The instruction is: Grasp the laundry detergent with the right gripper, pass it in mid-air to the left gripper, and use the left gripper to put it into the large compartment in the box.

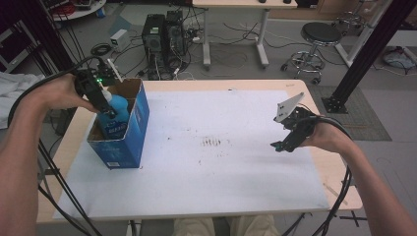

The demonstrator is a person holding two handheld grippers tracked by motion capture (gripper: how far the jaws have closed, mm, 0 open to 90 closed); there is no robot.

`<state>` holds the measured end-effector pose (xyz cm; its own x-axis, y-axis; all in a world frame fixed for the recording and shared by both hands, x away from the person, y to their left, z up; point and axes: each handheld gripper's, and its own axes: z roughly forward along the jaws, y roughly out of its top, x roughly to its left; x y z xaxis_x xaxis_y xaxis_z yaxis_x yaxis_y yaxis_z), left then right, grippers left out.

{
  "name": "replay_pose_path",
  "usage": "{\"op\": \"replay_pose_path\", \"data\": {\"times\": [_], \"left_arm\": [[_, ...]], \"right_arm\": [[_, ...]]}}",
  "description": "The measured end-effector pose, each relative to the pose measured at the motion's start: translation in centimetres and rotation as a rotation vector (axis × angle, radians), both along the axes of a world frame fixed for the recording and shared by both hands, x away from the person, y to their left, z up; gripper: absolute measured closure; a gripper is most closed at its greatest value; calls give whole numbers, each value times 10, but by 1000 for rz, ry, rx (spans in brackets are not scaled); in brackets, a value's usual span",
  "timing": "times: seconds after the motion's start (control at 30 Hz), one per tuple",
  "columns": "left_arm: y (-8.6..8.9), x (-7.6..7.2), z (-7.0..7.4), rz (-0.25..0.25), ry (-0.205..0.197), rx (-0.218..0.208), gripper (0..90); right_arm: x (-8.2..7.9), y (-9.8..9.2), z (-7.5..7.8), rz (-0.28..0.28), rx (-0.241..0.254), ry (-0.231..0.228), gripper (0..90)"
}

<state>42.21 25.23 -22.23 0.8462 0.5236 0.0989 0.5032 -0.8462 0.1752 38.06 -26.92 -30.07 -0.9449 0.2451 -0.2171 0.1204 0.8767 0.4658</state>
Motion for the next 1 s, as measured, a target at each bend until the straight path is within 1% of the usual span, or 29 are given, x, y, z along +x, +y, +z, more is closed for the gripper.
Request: {"op": "replay_pose_path", "data": {"times": [0.27, 0.33, 0.37, 0.7, 0.8, 1.0], "left_arm": [[2, 2, -27, -12, 20, 10, 382], [2, 2, -29, -19, 26, 14, 383], [3, 3, -35, -14, 32, 14, 383], [3, 4, -51, -20, 45, 25, 382], [4, 4, -51, -19, 38, 10, 382], [7, 3, -52, -34, 38, 14, 382]], "right_arm": [[0, 2, 1, 1, -13, -5, 134], [0, 2, 1, -1, -12, -4, 134], [0, 2, 1, -1, -13, -4, 134], [0, 3, 2, 3, -19, -5, 134], [0, 3, 2, -1, -24, -3, 134], [-1, 3, 1, -3, -27, -3, 134]]}}
